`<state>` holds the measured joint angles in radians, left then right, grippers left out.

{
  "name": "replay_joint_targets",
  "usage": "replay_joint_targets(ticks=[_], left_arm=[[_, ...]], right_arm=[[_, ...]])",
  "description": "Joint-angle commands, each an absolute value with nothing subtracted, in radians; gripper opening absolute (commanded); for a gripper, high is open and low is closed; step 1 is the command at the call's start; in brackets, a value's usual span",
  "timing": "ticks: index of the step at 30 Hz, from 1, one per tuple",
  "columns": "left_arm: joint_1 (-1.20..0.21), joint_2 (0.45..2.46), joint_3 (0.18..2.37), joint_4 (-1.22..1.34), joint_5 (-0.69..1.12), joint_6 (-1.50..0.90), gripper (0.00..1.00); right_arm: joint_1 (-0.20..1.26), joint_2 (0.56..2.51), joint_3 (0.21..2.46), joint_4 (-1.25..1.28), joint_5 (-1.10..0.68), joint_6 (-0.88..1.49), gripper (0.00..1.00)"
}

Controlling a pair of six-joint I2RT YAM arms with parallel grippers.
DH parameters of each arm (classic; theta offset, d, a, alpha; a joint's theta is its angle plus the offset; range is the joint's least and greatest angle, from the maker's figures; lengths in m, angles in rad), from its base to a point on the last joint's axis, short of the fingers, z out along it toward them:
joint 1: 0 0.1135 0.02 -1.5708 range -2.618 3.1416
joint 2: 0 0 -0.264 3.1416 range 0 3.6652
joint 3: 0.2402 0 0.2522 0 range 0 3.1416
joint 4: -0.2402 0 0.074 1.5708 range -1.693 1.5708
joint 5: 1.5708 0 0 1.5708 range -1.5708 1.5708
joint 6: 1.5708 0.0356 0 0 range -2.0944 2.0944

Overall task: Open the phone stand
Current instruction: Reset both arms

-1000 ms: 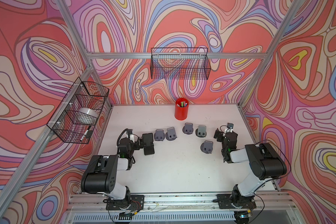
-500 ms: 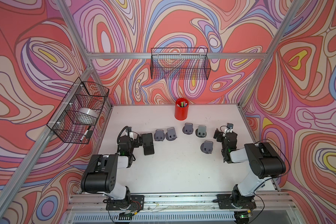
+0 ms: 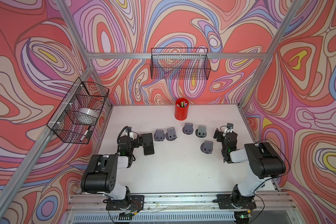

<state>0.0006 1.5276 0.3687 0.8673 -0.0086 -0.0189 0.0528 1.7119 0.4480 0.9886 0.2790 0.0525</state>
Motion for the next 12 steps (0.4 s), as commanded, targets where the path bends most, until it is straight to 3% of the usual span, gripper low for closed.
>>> replay_joint_targets(ticks=[1, 12], left_arm=[[-0.004, 1.537, 0.381, 0.874, -0.016, -0.016, 1.0], [-0.004, 1.542, 0.387, 0.868, -0.016, -0.014, 1.0]], right_arm=[[0.048, 1.718, 0.45, 1.002, 0.274, 0.046, 0.98], [0.047, 1.718, 0.45, 1.002, 0.274, 0.045, 0.98]])
